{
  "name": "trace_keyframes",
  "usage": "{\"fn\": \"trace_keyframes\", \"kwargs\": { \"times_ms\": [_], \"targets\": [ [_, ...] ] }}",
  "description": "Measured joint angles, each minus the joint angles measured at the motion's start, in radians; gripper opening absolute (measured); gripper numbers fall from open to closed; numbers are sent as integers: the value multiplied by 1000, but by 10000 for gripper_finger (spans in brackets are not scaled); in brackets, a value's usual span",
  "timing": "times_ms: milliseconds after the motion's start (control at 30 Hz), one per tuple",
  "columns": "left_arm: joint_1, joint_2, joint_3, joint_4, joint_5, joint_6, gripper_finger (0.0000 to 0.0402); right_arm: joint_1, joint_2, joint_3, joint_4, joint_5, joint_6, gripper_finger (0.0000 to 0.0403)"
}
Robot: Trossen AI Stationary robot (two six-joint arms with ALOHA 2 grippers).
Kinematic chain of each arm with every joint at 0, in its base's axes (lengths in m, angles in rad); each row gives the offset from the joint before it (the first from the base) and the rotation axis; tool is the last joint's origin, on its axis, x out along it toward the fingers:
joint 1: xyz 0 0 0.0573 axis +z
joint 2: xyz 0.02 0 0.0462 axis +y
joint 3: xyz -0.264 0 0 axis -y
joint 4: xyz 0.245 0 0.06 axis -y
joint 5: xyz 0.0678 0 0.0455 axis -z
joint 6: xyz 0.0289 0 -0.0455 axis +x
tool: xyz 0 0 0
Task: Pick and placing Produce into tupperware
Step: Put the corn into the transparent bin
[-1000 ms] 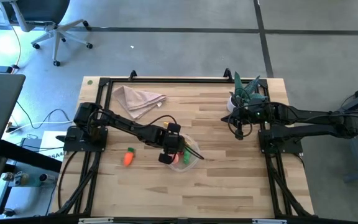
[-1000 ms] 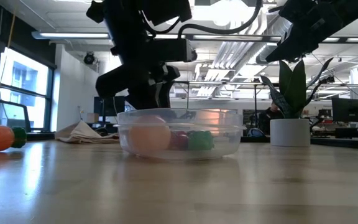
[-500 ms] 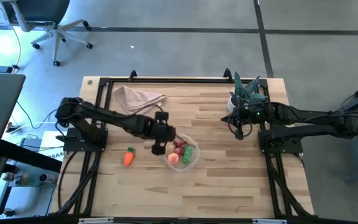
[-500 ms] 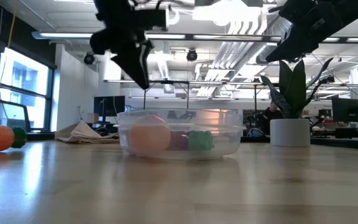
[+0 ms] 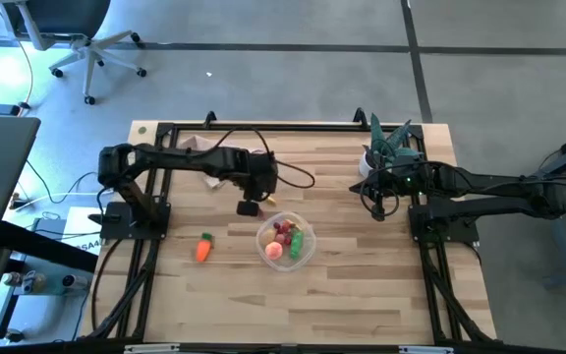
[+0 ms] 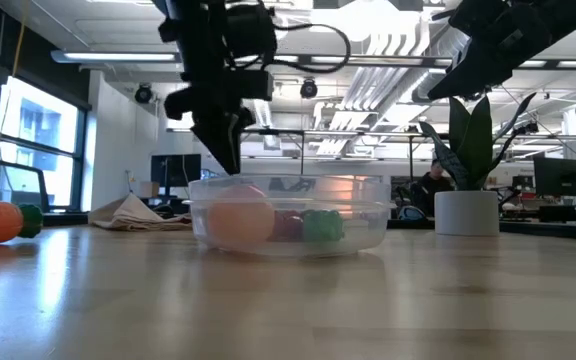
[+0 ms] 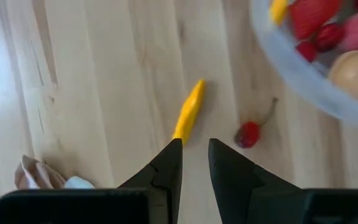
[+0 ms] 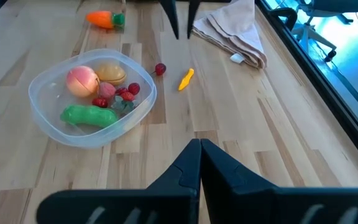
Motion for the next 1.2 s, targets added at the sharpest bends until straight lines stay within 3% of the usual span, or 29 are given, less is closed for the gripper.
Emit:
{"fn": "trace_keyframes", "kwargs": {
  "times_ms": [233,633,1200],
  "targets": [
    [30,62,0,38,5,44,73,0,0,0,0,0,0,0],
    [15,114,1,70,-4,91,123,0,0,0,0,0,0,0],
    [23,182,0,77,26,147,113,0,1,0,-3,0,0,0]
  ]
}}
